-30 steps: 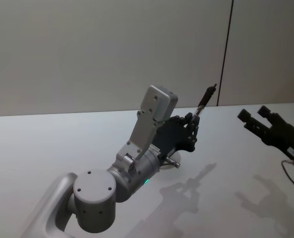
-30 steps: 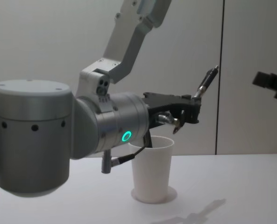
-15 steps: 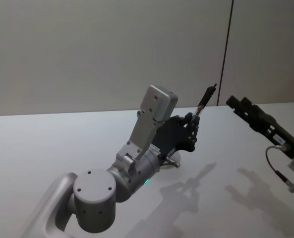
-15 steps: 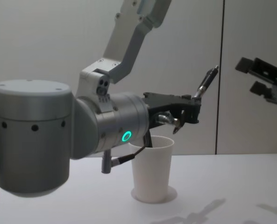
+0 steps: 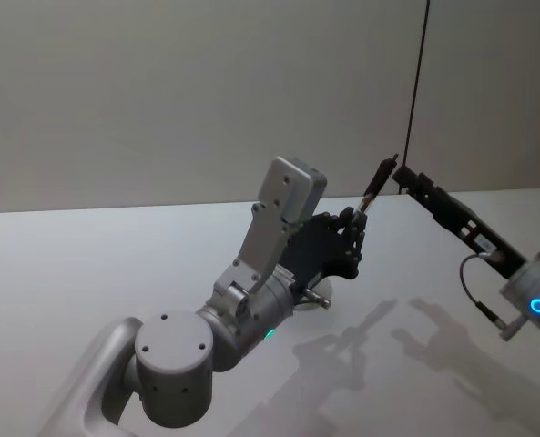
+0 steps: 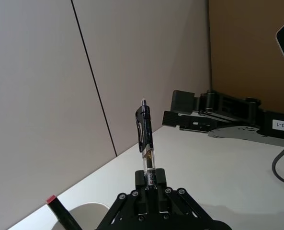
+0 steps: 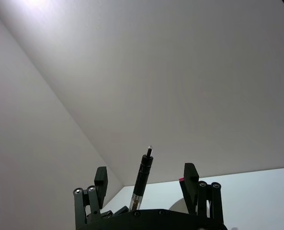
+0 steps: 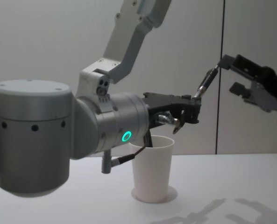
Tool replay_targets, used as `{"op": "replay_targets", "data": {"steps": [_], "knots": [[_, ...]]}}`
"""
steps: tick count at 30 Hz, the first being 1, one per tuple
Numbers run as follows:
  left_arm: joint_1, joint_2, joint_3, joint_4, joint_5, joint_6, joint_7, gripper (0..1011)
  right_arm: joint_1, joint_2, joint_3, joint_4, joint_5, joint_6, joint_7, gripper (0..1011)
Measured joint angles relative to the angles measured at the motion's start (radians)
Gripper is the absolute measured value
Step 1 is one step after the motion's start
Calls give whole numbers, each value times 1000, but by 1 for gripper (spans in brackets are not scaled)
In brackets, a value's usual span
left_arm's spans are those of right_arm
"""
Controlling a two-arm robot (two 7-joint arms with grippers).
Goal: Place the pen into the pen holder.
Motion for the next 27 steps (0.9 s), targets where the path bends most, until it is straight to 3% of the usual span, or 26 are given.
{"op": "replay_targets", "data": {"steps": [27], "knots": [[0,0,0,0,0,0,0,137,100,-60,-53,144,21,23,10,1001]]}}
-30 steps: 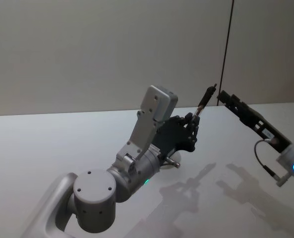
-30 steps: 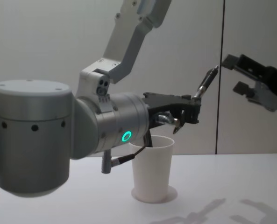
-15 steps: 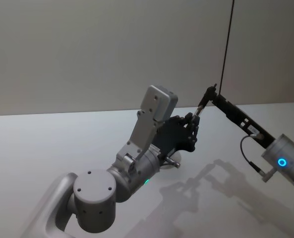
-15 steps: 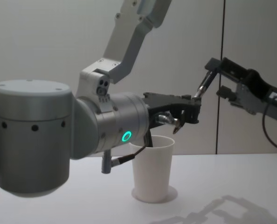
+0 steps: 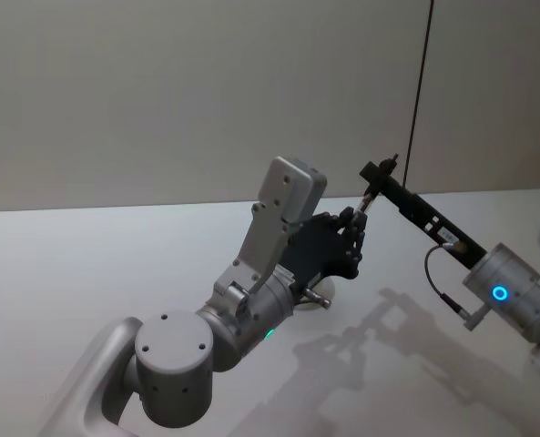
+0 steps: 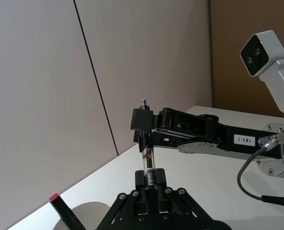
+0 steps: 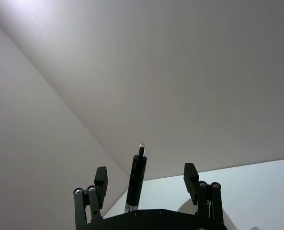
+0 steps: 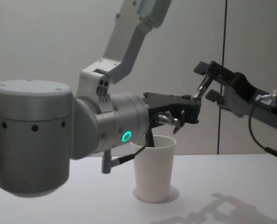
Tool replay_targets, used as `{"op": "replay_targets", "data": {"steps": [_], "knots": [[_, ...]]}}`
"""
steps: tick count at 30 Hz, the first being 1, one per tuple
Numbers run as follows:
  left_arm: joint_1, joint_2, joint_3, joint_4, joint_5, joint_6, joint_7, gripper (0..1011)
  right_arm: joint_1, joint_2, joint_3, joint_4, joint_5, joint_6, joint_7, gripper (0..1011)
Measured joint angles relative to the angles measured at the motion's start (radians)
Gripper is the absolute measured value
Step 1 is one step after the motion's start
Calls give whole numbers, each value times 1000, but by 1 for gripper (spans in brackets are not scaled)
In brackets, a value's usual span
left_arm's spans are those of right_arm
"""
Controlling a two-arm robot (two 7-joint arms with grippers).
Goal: Place the pen into the pen holder.
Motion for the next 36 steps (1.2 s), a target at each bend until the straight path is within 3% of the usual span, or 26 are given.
{"op": "replay_targets", "data": {"steps": [8,12,36], "knots": [[0,0,0,0,0,0,0,137,7,-6,-10,13,3,4,7,996],[0,0,0,0,0,0,0,136,9,-8,-15,16,4,6,10,927],[0,0,0,0,0,0,0,137,-13,4,-23,-22,25,-5,8,170]]}}
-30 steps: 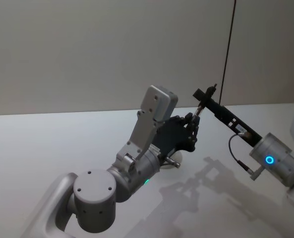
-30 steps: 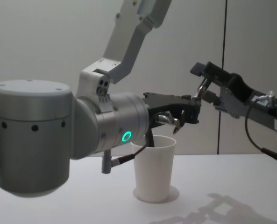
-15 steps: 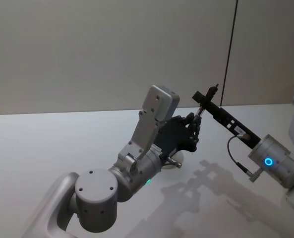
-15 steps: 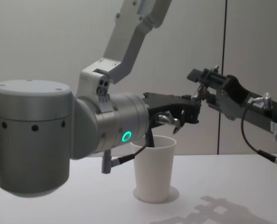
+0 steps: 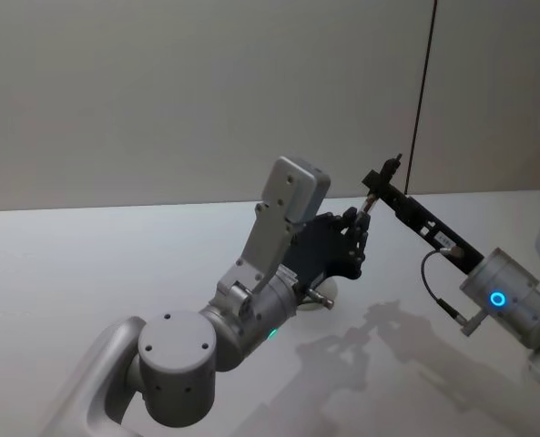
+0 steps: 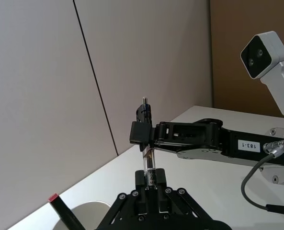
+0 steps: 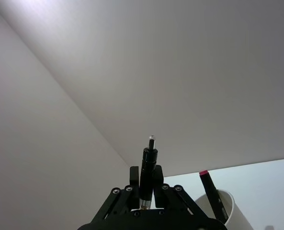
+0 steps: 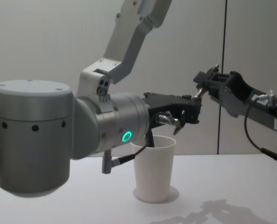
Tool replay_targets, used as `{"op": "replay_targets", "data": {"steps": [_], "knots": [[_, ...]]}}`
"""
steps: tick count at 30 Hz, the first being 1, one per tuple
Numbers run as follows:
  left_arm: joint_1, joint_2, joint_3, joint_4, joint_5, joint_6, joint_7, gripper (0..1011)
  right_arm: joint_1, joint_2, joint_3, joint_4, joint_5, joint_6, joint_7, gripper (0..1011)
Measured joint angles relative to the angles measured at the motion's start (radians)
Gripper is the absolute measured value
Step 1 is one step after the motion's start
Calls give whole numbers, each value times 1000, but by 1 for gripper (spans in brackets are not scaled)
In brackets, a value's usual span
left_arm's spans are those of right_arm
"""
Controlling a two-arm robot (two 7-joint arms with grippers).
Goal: Place the pen into the pen holder.
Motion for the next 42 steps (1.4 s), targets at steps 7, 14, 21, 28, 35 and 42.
{"op": "replay_targets", "data": {"steps": [7,14,21,28,35,42], "knots": [[0,0,0,0,-1,-1,-1,136,-8,6,1,-19,4,-7,-5,137],[0,0,0,0,-1,-3,-1,136,-13,12,2,-32,5,-14,-13,137],[0,0,-1,0,0,1,0,156,-16,16,3,-39,5,-20,-21,137],[0,0,-1,0,1,1,0,360,-17,18,-1,-42,2,-20,-26,137],[0,0,0,0,1,1,0,581,-17,18,-4,-42,-1,-21,-29,137],[0,0,0,0,1,1,0,816,-14,19,-9,-38,-16,-37,-28,137]]}}
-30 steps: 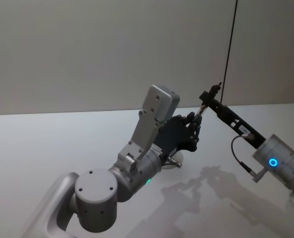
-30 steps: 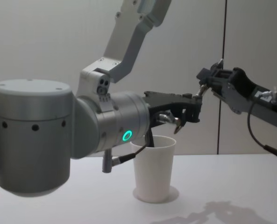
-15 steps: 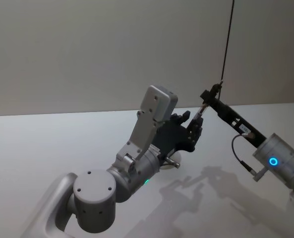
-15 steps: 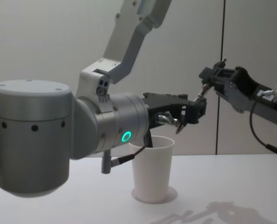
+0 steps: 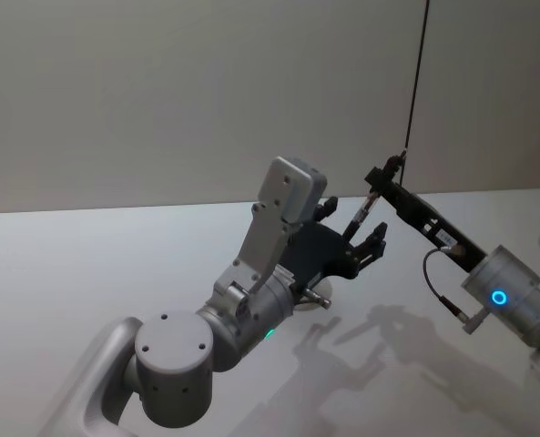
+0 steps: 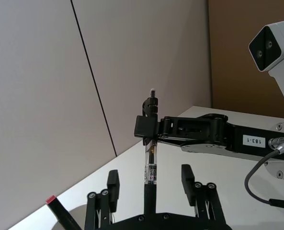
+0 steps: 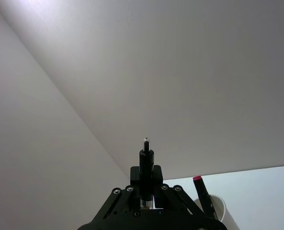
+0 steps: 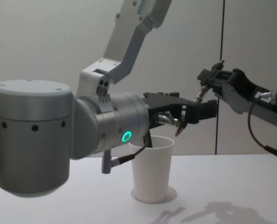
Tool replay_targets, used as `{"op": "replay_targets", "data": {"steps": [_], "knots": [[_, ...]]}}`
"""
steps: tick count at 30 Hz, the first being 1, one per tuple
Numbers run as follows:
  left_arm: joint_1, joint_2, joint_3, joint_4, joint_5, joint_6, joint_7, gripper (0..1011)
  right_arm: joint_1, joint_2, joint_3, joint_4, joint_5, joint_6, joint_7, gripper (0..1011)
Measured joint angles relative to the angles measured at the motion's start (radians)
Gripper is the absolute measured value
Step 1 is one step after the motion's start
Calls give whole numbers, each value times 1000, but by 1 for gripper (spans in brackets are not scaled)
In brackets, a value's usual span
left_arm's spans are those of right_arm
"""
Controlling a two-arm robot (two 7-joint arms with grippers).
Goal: Place the pen into the pen holder.
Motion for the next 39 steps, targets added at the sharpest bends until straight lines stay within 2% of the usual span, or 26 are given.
{"op": "replay_targets", "data": {"steps": [8,21,39], "knots": [[0,0,0,0,0,-1,0,1003,6,1,-5,7,-51,-49,11,137],[0,0,0,0,-1,-1,0,1000,28,-1,-14,43,-160,-188,53,137],[0,0,0,0,-1,-1,0,1000,71,-22,-26,146,-243,-379,131,137]]}}
